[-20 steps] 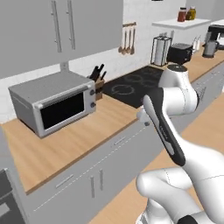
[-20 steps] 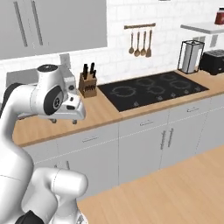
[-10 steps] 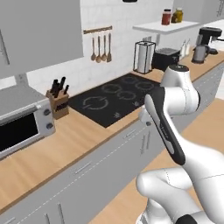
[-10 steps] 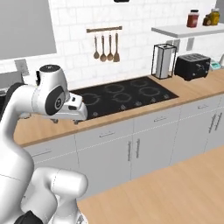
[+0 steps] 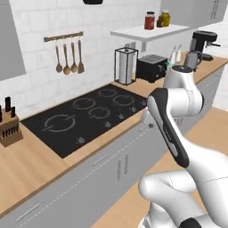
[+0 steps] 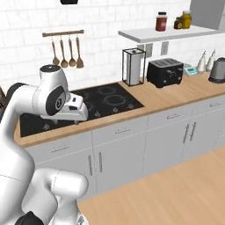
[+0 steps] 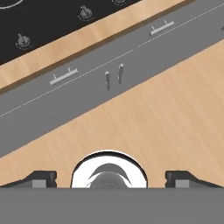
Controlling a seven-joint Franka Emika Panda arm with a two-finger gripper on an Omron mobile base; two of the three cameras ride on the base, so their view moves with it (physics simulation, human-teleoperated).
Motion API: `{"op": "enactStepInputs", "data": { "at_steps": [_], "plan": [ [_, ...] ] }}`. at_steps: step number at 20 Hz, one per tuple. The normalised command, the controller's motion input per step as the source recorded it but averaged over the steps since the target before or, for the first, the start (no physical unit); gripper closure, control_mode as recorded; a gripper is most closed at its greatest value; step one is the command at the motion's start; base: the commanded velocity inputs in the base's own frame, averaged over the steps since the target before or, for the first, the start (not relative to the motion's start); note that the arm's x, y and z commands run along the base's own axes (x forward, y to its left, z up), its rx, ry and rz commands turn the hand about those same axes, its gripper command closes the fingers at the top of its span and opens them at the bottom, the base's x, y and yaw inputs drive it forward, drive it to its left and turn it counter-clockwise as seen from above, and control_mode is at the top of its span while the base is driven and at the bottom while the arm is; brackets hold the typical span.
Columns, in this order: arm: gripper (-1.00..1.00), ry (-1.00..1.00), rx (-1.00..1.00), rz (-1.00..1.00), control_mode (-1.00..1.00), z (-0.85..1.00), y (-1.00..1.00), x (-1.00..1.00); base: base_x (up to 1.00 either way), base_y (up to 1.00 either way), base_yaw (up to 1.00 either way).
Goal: Navigate to the toaster.
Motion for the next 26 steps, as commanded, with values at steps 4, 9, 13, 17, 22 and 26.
{"op": "enactStepInputs", "data": {
  "at_steps": [4, 9, 13, 17, 22, 26],
  "plan": [
    [-1.00, 0.00, 0.00, 0.00, 1.00, 0.00, 0.00, 0.00, 1.00, -1.00, 0.18],
    [-1.00, 0.00, 0.00, 0.00, 1.00, 0.00, 0.00, 0.00, 1.00, -1.00, 0.34],
    [-1.00, 0.00, 0.00, 0.00, 1.00, 0.00, 0.00, 0.00, 1.00, -1.00, 0.42],
    [-1.00, 0.00, 0.00, 0.00, 1.00, 0.00, 0.00, 0.00, 0.99, -1.00, 0.42],
    [-1.00, 0.00, 0.00, 0.00, 1.00, 0.00, 0.00, 0.00, 0.80, -1.00, 0.37],
    [-1.00, 0.00, 0.00, 0.00, 1.00, 0.00, 0.00, 0.00, 0.66, -1.00, 0.30]
  ]
}}
